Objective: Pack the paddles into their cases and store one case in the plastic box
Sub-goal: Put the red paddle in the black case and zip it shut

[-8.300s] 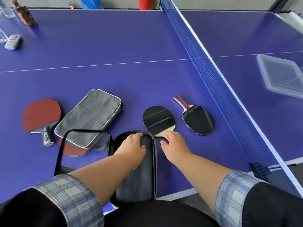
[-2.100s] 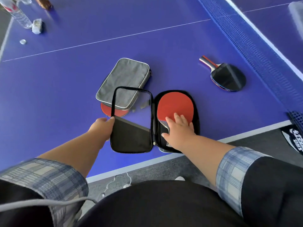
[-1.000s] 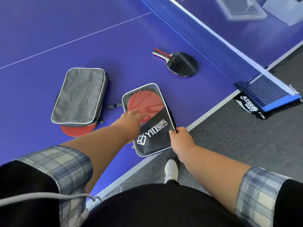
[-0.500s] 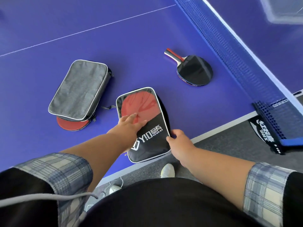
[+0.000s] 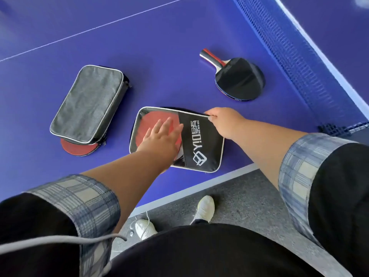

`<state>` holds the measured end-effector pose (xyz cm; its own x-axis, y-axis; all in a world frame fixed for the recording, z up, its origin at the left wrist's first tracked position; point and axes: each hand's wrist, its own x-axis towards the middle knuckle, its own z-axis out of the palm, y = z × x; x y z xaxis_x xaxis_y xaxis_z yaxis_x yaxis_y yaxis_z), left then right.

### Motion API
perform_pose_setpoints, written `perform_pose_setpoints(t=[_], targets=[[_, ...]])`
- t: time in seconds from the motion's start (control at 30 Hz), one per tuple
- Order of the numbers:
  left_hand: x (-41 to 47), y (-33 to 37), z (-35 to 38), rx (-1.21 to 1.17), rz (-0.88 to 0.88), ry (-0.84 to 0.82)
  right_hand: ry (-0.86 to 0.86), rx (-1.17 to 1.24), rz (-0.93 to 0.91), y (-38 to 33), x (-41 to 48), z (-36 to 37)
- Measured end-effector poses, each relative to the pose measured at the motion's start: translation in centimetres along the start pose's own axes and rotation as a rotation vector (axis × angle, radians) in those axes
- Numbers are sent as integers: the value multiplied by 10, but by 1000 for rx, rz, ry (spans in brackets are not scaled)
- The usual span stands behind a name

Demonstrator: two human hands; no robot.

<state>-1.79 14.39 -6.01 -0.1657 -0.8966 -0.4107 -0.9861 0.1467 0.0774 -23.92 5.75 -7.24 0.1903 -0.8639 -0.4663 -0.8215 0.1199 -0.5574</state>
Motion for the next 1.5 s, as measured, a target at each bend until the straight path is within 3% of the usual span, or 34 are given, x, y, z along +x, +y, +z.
perform_pose_setpoints(t=[0.13,0.3,0.4,0.6,0.77,0.97,1.27,1.5], targets=[[31,7,1,11,7,81,49,-31,5,7,2,9],[51,-4,15,-33,-19,158,281,328,133,23,-56,36],[52,-8,22,-54,-33,273,263,434,294,33,-118,73],[59,-9,25,-117,-90,293,89,359,365,24,-142,111],[60,-10,24,-135,-79,302,242,254,413,22,-120,116],[59,-11,26,-123,-47,274,339,99,303,24,-140,123],[59,-14,30,-128,-17,286,305,-201,264,42,-116,72],[58,-13,30,-112,-28,308,279,-230,189,41,-61,18]])
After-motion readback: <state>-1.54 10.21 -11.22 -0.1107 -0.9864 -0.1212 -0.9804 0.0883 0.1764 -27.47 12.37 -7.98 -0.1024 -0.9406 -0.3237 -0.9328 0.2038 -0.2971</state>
